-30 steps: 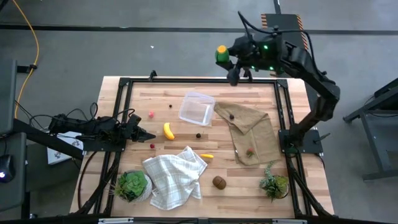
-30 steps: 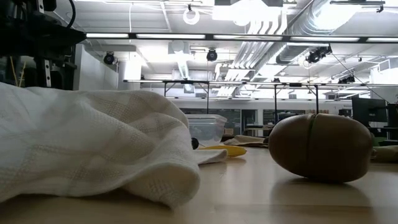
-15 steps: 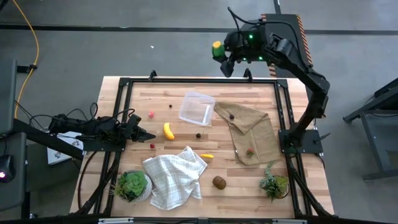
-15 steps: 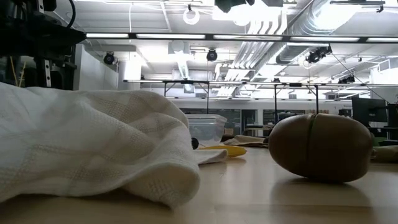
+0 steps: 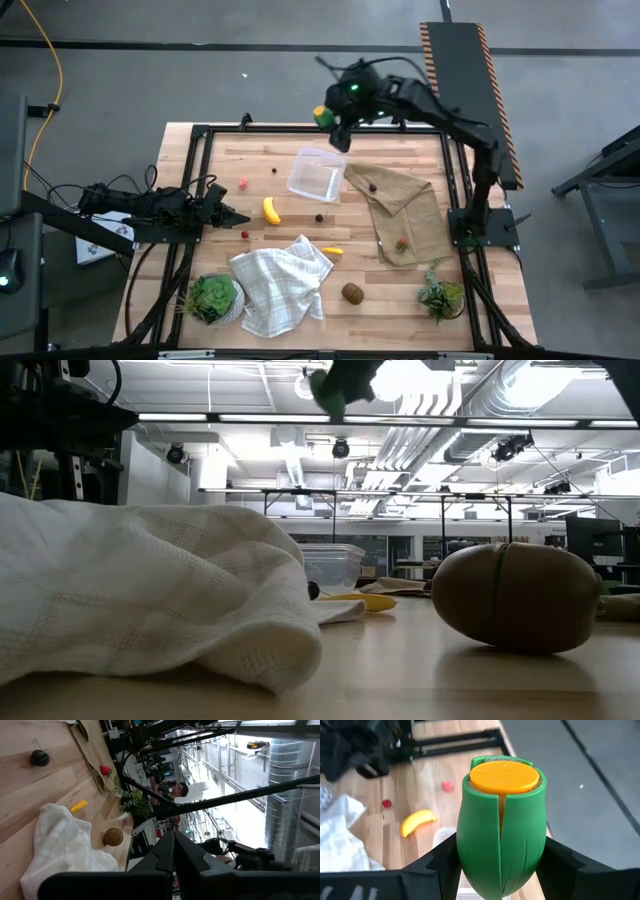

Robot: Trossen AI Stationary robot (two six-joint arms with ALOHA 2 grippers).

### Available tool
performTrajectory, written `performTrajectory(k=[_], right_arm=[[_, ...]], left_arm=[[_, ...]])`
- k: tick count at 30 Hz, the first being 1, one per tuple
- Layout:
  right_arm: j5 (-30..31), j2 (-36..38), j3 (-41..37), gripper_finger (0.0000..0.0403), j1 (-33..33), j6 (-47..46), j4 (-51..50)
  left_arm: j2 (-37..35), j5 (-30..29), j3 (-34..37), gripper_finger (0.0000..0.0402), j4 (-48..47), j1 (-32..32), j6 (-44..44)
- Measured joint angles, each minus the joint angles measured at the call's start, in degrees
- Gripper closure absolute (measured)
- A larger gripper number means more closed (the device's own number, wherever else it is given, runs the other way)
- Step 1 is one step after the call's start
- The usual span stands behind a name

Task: Pick and placing Produce into tupperware
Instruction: Put the green corn into the transparent bin

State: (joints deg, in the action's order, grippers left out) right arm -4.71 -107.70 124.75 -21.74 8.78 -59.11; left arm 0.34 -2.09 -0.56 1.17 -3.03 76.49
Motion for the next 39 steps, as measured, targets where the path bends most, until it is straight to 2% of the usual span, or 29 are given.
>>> performTrajectory(k=[10,39], right_arm=[[-2.6,-8.3,0.0,0.021,2.0,0.3,-0.1],[-2.9,-24.3,0.0,0.021,2.8,0.3,-2.9]], left_arm=[[0.0,0.0,0.0,0.0401,0.0,0.0,-0.3],[0.0,0.2,0.0,0.0401,0.0,0.0,-3.0]])
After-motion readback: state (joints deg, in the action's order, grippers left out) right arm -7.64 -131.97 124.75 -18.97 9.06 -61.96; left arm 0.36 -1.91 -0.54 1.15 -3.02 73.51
